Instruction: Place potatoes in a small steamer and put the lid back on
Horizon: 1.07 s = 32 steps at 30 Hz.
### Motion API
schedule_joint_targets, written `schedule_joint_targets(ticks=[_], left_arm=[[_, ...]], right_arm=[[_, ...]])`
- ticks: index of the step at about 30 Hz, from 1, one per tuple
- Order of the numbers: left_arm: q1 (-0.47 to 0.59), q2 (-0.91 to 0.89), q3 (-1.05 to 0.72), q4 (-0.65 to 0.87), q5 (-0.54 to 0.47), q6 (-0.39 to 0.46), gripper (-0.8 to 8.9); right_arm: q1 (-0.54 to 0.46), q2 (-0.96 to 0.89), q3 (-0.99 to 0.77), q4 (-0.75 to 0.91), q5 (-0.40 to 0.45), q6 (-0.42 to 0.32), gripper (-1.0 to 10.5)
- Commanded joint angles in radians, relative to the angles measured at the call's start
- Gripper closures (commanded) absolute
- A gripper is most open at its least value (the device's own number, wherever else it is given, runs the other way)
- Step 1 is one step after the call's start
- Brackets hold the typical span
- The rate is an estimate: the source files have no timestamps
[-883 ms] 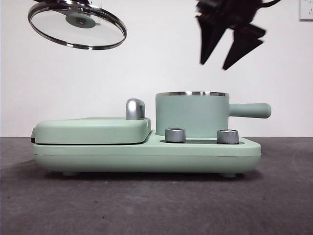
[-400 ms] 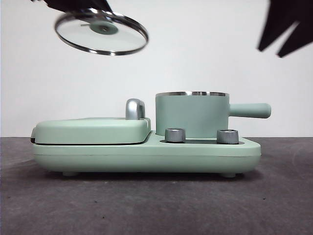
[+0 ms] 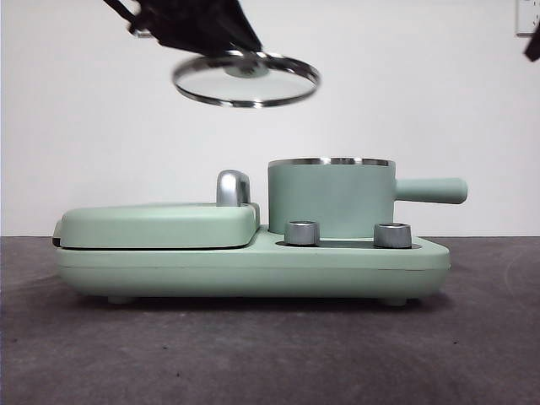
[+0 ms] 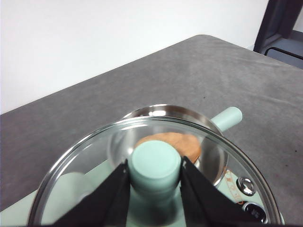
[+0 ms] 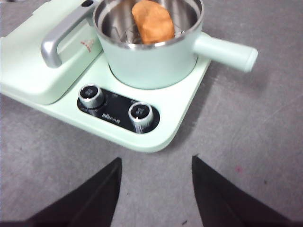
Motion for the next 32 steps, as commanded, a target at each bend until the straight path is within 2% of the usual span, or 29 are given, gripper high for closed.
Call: schedule_joint_targets(ticks=[1,8,17,32], left_arm=[[-0.021,0.049,0.03,0.085,0.004,0.008,8.04],[-0.043,0.201,0.145,0.098,0.004,0.031,8.04],[-0.053,0.375,0.323,0.092,0.024,0.04,8.04],[-0.056,0.488,0.356,0.154,0.057,0.029,8.04]], right_arm=[[0.005,-0.049,-0.017,-0.007,0.005,0.032,7.2],[0.005,-0.121,-0.025,-0.101,0.029,0.041,7.2],[0.005,-0.132,-0.025,-0.107,0.03,0.075,7.2],[0.005,-0.132,-0.025,-0.085,0.031,0.092,7.2]])
